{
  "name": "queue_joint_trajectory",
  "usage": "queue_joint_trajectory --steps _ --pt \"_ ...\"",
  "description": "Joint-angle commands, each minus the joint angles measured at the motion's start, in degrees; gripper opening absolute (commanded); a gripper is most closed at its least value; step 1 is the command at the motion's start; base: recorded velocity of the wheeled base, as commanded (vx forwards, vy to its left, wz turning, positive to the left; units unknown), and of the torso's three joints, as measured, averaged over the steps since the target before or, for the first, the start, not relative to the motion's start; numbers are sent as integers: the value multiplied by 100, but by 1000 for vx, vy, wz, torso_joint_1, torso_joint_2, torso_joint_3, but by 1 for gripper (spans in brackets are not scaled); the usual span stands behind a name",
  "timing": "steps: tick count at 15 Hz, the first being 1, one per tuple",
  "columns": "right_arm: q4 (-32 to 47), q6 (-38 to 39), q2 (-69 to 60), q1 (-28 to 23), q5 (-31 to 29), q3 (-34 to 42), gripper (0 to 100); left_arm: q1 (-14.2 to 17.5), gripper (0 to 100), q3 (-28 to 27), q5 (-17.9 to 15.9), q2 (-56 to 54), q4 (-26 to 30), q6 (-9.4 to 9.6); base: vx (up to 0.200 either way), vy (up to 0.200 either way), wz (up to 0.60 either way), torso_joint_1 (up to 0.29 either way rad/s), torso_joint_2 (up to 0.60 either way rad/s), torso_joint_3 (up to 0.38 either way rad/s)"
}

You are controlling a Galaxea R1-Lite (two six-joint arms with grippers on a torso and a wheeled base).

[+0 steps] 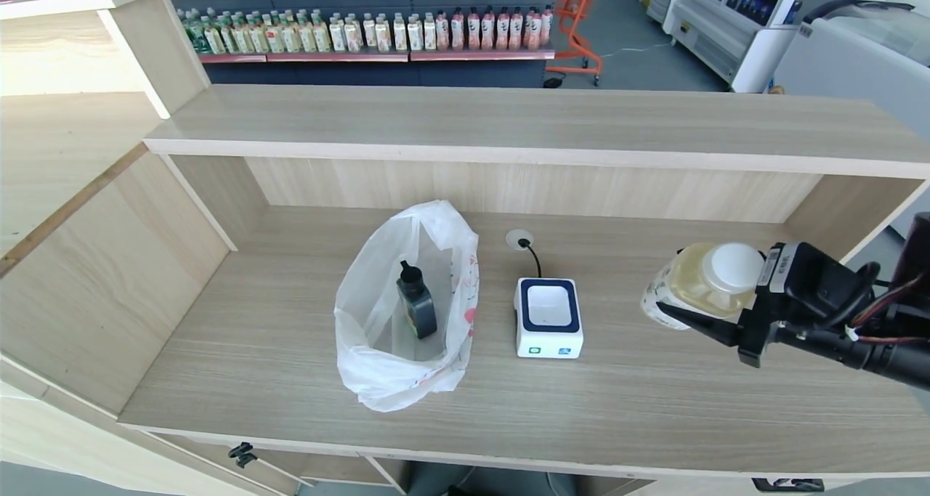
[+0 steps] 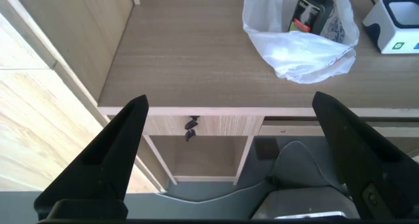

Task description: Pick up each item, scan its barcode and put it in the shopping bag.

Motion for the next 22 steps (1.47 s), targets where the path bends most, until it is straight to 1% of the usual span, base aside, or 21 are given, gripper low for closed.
queue_joint_trajectory --steps 1,4,6,7,9,11,15,17,22 --pt "-11 -35 391 50 323 -173 0 1 100 1 1 0 0 -1 0 0 0 0 0 0" --pt "-11 -44 857 191 692 -665 0 1 100 1 1 9 0 -10 0 0 0 0 0 0" --pt "-20 -149 1112 323 771 -850 0 1 100 1 1 9 0 -1 0 0 0 0 0 0" --pt "-73 -316 1305 402 851 -973 0 1 100 1 1 0 0 -1 0 0 0 0 0 0" --pt "-249 -562 1639 393 1018 -1131 0 1 100 1 1 0 0 -1 0 0 0 0 0 0" --pt "-618 -676 2061 402 1053 -1184 0 1 100 1 1 9 0 -1 0 0 0 0 0 0" --pt "-855 -703 2483 446 1149 -1272 0 1 100 1 1 9 0 -1 0 0 0 0 0 0" --pt "-1215 -773 2773 569 1176 -1351 0 1 100 1 1 9 0 -1 0 0 0 0 0 0" --pt "-1462 -773 3124 674 1176 -1562 0 1 100 1 1 9 0 -1 0 0 0 0 0 0"
